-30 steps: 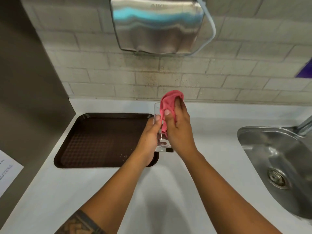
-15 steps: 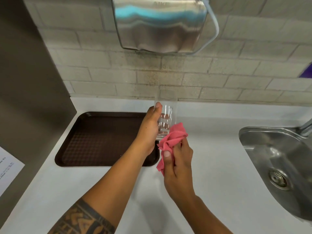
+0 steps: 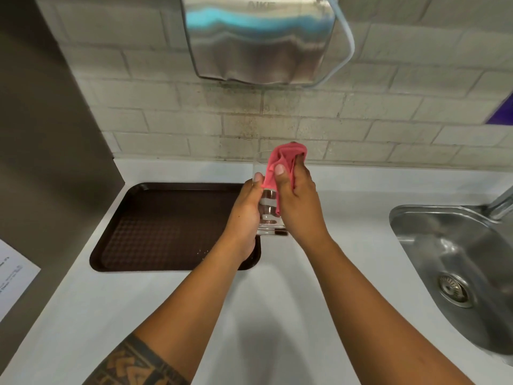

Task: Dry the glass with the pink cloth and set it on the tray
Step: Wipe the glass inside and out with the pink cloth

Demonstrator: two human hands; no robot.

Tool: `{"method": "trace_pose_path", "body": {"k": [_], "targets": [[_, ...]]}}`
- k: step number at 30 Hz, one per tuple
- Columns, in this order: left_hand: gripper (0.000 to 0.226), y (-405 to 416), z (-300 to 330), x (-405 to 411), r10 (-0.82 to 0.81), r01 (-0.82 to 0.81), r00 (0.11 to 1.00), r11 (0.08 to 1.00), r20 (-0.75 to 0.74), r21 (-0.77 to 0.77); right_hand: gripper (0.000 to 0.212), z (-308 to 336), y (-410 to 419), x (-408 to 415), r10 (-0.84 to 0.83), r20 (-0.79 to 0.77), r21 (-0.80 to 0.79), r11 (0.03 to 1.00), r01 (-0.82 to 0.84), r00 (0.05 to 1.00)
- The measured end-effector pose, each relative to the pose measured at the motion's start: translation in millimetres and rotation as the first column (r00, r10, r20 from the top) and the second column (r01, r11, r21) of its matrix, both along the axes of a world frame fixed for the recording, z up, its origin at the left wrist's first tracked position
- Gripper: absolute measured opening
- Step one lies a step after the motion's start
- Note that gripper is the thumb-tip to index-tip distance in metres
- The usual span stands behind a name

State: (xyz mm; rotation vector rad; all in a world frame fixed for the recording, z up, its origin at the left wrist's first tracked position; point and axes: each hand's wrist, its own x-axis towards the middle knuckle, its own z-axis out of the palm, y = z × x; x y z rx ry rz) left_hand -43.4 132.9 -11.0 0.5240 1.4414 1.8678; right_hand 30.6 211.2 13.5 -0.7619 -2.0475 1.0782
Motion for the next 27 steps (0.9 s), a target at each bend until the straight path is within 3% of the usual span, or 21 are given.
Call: {"method": "trace_pose_path", "body": {"k": [5, 7, 15, 20, 22, 27], "targets": [[0.067, -1, 6, -2, 0.033, -0.031, 0.998, 0.999, 0.048, -0.033, 0.042, -21, -23, 20, 0.028, -0.022, -0.045, 0.999, -0.029, 0.999], [0.068, 0, 10, -7, 0.063, -0.061, 0.996, 0.998, 0.061, -0.034, 0.047, -34, -39, 31, 0.015, -0.001, -0.010, 1.000, -0.015, 1.000], [0.060, -4, 16, -5, -0.002, 0.001, 0.988, 1.000, 0.155, 0.007, 0.061, -36, -73, 48, -0.038, 0.150, 0.235, 0.972, 0.001, 0.988], [0.032, -7, 12, 5, -0.091, 0.088, 0.995, 0.992, 0.034, 0.088, 0.067, 10, -43, 14, -0.139, 0.177, 0.380, 0.923, 0.063, 0.974], [0.044, -8, 18, 9, -0.094, 0.092, 0.995, 0.991, 0.018, 0.096, 0.066, 21, -24, 1, -0.136, 0.162, 0.330, 0.941, 0.076, 0.977], [0.057, -7, 17, 3, -0.009, 0.009, 1.000, 1.000, 0.020, 0.017, 0.057, 21, -4, 5, 0.030, 0.004, -0.062, 0.998, -0.030, 1.000]]}}
